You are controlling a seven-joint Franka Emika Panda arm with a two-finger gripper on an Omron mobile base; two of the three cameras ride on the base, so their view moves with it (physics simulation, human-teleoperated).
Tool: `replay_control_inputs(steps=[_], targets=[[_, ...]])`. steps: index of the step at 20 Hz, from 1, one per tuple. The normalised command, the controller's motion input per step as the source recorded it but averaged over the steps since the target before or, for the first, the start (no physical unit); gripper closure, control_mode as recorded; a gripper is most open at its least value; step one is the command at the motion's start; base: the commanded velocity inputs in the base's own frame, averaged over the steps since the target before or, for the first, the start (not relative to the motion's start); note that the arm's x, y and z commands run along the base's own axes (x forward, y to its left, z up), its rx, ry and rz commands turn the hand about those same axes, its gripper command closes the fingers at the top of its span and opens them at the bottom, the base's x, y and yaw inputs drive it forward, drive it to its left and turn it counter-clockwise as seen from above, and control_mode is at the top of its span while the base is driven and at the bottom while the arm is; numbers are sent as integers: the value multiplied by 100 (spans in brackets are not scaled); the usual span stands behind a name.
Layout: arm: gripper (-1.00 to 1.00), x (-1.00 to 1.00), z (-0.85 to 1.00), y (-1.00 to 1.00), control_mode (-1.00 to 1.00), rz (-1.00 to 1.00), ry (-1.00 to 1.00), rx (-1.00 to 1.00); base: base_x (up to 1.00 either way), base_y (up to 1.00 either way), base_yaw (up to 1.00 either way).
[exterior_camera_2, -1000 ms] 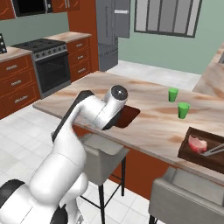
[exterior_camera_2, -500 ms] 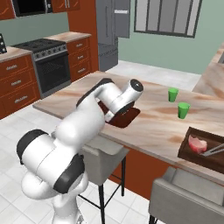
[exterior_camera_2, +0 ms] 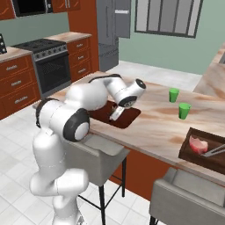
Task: Gather the squash and potato from the fridge and place them on a tray on the dining counter. Then gather the chicken drumstick and steak from the fridge and place them on the other tray.
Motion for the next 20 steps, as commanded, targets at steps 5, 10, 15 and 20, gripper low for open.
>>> replay_control_inputs(steps=[5, 10, 15, 20], targets=[[100, 57, -52, -4, -100, 16, 0, 0, 0, 0, 0], [100, 56, -36, -1, -100, 3, 0, 0, 0, 0, 0], [100, 57, -38, 16, -100, 0, 0, 0, 0, 0, 0], [100, 28, -49, 30, -100, 0, -4, 0, 0, 0, 0]])
